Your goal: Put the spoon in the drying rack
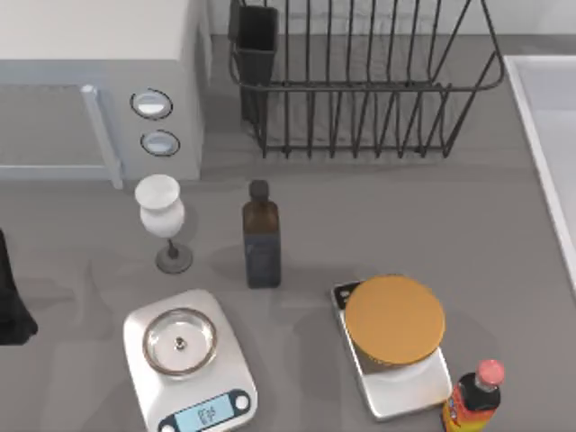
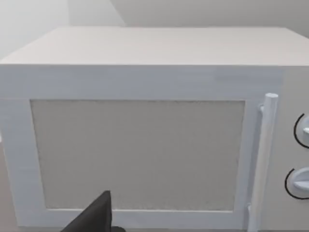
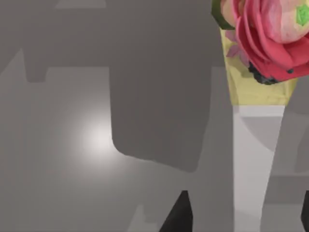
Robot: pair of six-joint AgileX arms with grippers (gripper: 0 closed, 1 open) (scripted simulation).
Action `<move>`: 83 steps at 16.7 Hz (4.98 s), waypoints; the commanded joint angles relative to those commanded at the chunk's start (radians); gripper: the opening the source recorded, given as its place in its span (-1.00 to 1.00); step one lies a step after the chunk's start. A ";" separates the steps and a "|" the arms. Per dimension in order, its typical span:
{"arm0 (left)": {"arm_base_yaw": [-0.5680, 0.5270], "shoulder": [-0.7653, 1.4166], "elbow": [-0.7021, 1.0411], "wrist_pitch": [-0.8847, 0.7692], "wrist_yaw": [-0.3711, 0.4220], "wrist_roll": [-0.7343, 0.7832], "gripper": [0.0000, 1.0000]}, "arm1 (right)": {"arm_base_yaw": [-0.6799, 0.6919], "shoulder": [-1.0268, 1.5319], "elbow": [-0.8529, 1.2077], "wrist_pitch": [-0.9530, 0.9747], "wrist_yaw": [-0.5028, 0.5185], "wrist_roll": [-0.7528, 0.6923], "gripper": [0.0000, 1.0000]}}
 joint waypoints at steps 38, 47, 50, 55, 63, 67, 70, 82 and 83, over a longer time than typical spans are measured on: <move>0.000 0.000 0.000 0.000 0.000 0.000 1.00 | 1.476 -0.149 0.628 0.452 0.873 0.876 -1.00; 0.000 0.000 0.000 0.000 0.000 0.000 1.00 | 1.699 -0.191 0.601 0.731 1.080 1.008 -1.00; 0.000 0.000 0.000 0.000 0.000 0.000 1.00 | 1.694 -0.185 0.604 0.732 1.075 1.009 -1.00; 0.000 0.000 0.000 0.000 0.000 0.000 1.00 | 1.606 -0.029 0.593 0.897 0.983 1.007 -1.00; 0.000 0.000 0.000 0.000 0.000 0.000 1.00 | 1.337 0.363 0.513 1.403 0.726 0.998 -1.00; 0.000 0.000 0.000 0.000 0.000 0.000 1.00 | 1.293 0.412 0.497 1.456 0.684 0.994 -1.00; 0.000 0.000 0.000 0.000 0.000 0.000 1.00 | 1.293 0.412 0.497 1.456 0.684 0.994 -1.00; 0.000 0.000 0.000 0.000 0.000 0.000 1.00 | 1.293 0.412 0.497 1.456 0.684 0.994 0.81; 0.000 0.000 0.000 0.000 0.000 0.000 1.00 | 1.293 0.412 0.497 1.456 0.684 0.994 0.96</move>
